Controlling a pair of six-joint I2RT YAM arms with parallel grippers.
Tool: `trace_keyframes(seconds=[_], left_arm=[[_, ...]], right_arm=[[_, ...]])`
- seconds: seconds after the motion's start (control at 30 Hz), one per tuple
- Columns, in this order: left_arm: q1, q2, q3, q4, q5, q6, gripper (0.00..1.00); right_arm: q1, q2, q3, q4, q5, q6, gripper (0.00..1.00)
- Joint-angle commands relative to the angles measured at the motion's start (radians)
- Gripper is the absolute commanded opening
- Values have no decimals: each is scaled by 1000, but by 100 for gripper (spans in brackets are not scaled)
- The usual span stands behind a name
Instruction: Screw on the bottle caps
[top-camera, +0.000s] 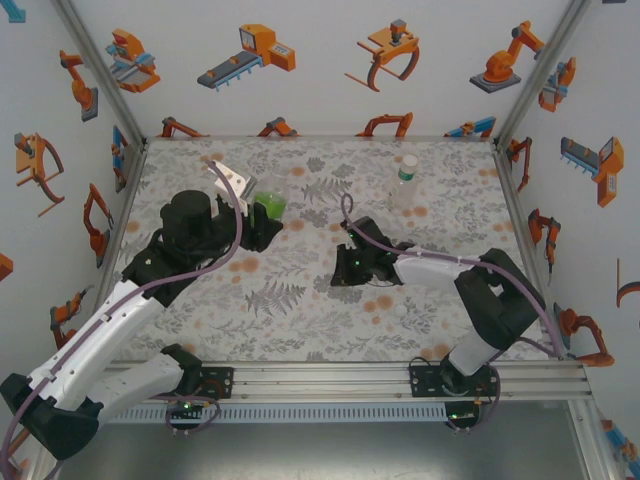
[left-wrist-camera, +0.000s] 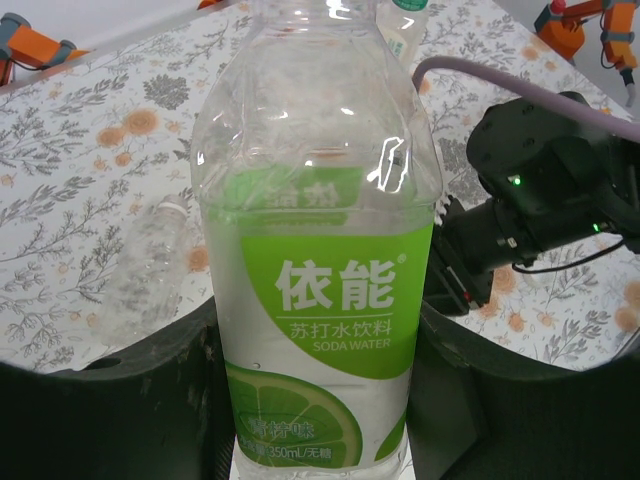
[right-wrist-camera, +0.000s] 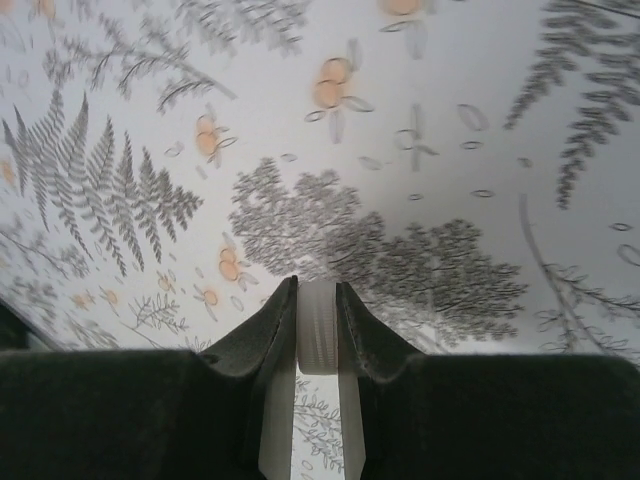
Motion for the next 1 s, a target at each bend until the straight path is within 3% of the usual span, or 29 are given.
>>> trace_keyframes(seconds=[0.0,0.43,0.6,0.97], left_arm=[[5,-1,42,1,5,1,17],[6,-19,41,-13,-5,1,17],[7,-21,34,-21,-19,-3,17],[10,-32,30,-42,-35,0,17]], right_arm=[[-40,21,-55,182,-101,139,23],[-128,-64,-113,-97,72,137,39],[-91,-43,16,-223,170,104,40],[43,184,391,-496,354,-34,41]])
